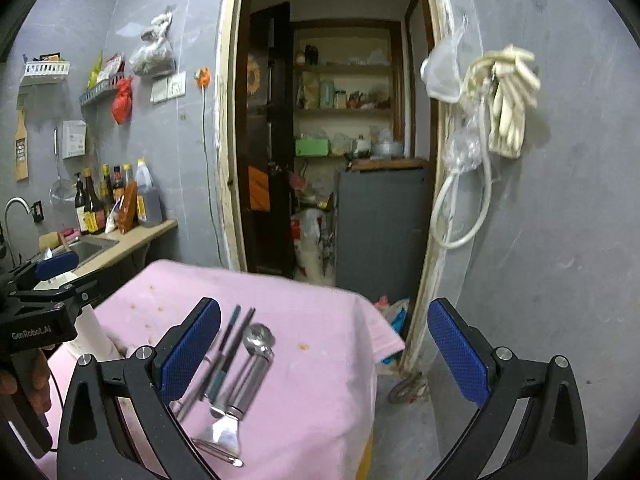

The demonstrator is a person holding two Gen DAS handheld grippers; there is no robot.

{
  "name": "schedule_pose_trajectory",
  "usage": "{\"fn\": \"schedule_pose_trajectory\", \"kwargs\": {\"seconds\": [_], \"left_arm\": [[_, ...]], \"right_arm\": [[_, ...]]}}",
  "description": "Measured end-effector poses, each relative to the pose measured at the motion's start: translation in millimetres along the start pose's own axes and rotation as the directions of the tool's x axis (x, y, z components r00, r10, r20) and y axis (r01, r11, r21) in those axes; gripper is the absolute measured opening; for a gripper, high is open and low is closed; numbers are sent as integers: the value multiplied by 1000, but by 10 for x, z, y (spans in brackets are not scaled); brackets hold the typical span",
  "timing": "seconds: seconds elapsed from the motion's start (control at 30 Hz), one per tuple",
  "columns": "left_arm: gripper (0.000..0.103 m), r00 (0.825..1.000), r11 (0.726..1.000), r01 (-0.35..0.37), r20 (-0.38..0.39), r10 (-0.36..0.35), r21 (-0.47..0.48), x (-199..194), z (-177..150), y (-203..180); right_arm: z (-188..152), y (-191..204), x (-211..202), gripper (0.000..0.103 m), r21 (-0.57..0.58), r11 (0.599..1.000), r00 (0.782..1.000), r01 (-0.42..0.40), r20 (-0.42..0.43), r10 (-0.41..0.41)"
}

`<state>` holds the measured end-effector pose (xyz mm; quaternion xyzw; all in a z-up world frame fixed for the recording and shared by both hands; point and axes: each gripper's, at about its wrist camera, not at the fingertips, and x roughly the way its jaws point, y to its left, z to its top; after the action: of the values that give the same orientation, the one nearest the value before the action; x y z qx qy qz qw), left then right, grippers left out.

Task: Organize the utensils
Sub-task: 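Move the left tool to the silver fork while the right tool returns to the ice cream scoop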

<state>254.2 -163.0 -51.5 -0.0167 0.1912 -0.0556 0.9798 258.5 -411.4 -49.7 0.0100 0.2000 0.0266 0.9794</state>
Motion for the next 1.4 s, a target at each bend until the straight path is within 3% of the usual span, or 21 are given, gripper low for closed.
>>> {"fn": "schedule_pose_trajectory", "kwargs": {"seconds": [0.37,0.5,0.77,1.07,1.23,1.4], "left_arm": [[102,985,998,-50,-167,42,-46,782,-273,-112],[94,975,997,-62,-217,54,-34,1047,-326,-78],[70,926,997,-26,-377,-6,-80,1598,-519,129],[56,880,993,45,-466,-89,-105,1847,-711,216],[49,861,994,51,-501,-93,-98,1933,-736,233],[48,838,997,53,-540,-76,-58,2037,-678,192]], "right_arm": [[-461,-143,911,100,46,990,974,-132,-180,138],[-612,-17,1169,87,63,987,958,-147,-240,158],[-889,362,1610,58,85,974,903,-208,-366,225],[-1087,584,1797,40,91,972,869,-218,-435,235],[-1093,615,1825,39,89,972,863,-216,-448,232],[-1078,689,1908,39,77,975,844,-206,-491,217]]}}
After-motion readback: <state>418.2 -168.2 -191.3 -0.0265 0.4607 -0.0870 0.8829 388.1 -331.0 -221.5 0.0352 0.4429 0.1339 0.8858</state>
